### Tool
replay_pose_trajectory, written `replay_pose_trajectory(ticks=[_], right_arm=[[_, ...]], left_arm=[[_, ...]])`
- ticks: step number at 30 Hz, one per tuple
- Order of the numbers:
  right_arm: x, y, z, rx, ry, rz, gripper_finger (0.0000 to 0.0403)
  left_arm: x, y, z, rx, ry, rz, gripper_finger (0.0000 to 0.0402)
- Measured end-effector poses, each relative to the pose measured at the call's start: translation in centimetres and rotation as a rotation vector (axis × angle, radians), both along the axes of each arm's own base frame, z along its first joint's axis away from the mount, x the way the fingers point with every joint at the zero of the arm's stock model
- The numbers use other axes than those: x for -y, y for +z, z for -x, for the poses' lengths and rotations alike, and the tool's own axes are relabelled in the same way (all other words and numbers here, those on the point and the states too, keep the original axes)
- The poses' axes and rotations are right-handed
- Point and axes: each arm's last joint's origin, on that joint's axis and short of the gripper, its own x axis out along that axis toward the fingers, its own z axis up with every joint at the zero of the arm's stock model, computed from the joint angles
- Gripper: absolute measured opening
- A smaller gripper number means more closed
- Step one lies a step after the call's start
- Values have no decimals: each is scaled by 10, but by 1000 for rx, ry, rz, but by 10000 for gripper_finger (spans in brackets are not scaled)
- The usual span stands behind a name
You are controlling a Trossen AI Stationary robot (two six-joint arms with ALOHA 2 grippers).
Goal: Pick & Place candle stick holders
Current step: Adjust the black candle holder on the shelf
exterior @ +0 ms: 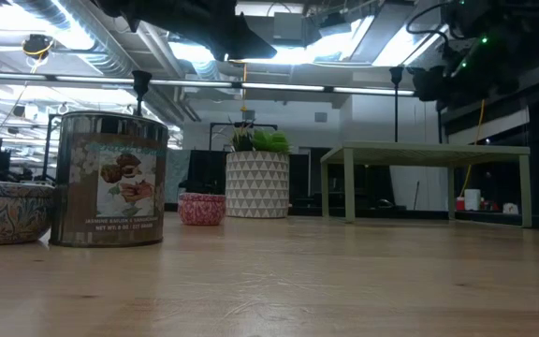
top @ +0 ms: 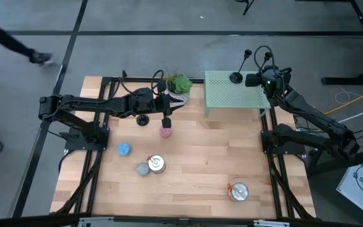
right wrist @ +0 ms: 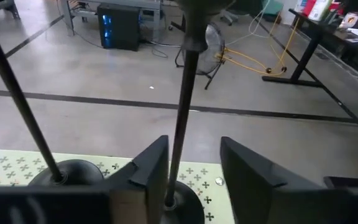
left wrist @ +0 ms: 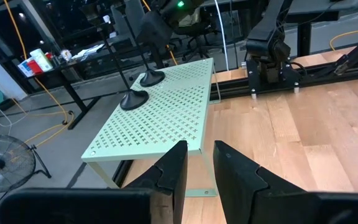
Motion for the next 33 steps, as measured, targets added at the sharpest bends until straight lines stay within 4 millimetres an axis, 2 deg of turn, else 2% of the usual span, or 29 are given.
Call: replay_pose_trajectory(ticks=[6,22,33], right_arm=[[0,0,0,0,-1,1,81],[0,0,0,-4,1,0,10],[0,0,0,-9,2,-2,2]], left_arm=[[0,0,0,0,0,0,72],[0,0,0,1,1,3,72],[0,0,0,0,1,3,72]])
